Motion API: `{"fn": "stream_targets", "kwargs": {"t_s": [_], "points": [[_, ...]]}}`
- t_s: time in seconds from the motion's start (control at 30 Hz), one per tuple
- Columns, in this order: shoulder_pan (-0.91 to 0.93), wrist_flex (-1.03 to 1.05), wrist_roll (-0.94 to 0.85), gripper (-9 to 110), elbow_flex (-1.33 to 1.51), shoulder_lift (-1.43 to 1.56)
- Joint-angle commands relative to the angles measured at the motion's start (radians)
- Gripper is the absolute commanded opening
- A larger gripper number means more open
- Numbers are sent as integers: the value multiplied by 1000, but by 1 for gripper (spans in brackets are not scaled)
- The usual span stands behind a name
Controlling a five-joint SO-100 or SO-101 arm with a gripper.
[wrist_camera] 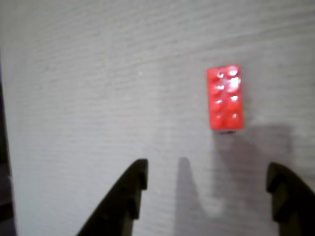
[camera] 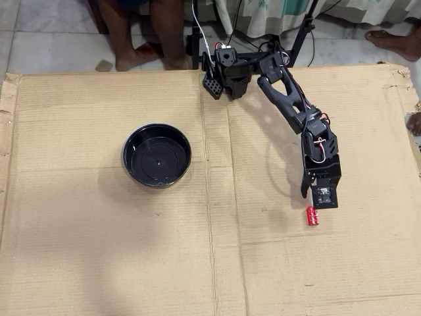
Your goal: Grasp a lego block and put it in the bin.
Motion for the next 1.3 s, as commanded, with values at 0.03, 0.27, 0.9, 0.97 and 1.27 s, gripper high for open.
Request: {"fn": "stream_targets", "kwargs": {"t_s": [0.03, 0.27, 0.9, 0.97, 1.27], "points": [[11, -12, 6, 27, -94, -37], [15, -12, 6, 27, -218, -153], [57, -43, -6, 22, -440, -407], [64, -91, -6, 17, -436, -423], [75, -186, -6, 1, -439, -480]]}}
